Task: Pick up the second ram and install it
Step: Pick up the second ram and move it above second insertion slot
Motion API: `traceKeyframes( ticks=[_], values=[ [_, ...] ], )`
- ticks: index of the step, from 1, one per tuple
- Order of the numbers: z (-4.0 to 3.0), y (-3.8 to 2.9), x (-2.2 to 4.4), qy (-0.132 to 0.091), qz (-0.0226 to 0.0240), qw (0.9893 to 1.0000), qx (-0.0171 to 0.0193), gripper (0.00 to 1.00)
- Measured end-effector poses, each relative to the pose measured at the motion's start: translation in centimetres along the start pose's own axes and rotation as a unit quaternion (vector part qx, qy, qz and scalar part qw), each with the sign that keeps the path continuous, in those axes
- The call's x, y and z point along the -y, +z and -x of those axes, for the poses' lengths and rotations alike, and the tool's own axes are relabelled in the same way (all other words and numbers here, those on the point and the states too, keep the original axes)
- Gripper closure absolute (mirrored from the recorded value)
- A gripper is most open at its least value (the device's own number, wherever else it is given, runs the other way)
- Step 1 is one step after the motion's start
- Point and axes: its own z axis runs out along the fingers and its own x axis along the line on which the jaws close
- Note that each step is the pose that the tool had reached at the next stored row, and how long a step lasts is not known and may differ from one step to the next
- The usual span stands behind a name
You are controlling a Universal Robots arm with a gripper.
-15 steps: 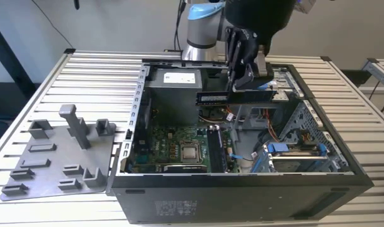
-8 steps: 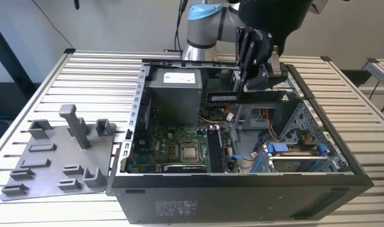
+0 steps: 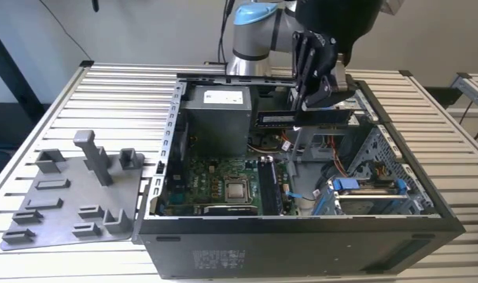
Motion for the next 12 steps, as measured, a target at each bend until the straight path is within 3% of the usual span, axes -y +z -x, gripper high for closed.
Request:
traceKeyframes(
  ticks=[12],
  values=[
    [2.84,0.13,0.17,0.0,0.0,1.0,0.0007,0.86]
  ],
)
